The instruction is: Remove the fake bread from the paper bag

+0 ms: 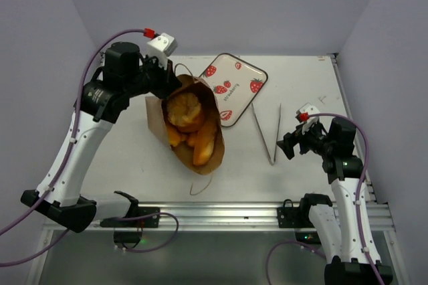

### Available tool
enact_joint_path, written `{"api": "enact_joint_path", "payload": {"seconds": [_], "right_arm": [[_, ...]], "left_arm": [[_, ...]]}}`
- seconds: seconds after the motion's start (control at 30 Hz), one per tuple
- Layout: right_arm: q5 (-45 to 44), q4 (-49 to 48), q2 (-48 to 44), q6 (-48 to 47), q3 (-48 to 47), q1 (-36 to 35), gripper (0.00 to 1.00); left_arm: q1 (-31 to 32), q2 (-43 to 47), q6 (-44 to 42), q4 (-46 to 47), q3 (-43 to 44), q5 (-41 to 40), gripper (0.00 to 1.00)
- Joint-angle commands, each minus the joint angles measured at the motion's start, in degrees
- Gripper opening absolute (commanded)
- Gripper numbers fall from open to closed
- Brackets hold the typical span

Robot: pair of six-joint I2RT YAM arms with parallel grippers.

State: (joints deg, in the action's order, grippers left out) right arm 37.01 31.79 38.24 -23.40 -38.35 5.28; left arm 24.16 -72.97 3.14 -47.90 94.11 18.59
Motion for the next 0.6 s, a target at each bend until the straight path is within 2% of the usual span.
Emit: {"api": "enact_joint_path", "payload": {"seconds": [0.0,0.17,0.2,0.33,0.47,0.57], "right_arm": [[0.51,-0.41,-0.27,0.11,-2.35,0.17,0.99],[0.6,-0.33,-0.53,0.11,-2.43,0.26,0.99],[0.69,-0.33,-0.53,0.11,-2.43,0.26,0.99],[0.87,0.02,-0.45,0.11,-2.61,0.26,0.99],[0.95,0.64,0.17,-0.16,-2.96,0.26,0.99],[1.04,0.9,0.43,-0.51,-3.13,0.26,0.99]], "left_arm": [[-0.08,0.55,-5.57,3.16,6.44,-8.12,0.0],[-0.17,3.09,-8.41,7.54,1.45,-21.11,0.0],[-0.17,3.62,-9.19,8.6,-1.96,-26.01,0.0],[-1.83,5.99,-10.96,14.23,-11.73,-33.43,0.0],[-3.16,9.15,-11.84,18.88,-20.0,-31.95,0.0],[-3.51,13.88,-14.11,23.26,-27.9,-27.04,0.0]]}}
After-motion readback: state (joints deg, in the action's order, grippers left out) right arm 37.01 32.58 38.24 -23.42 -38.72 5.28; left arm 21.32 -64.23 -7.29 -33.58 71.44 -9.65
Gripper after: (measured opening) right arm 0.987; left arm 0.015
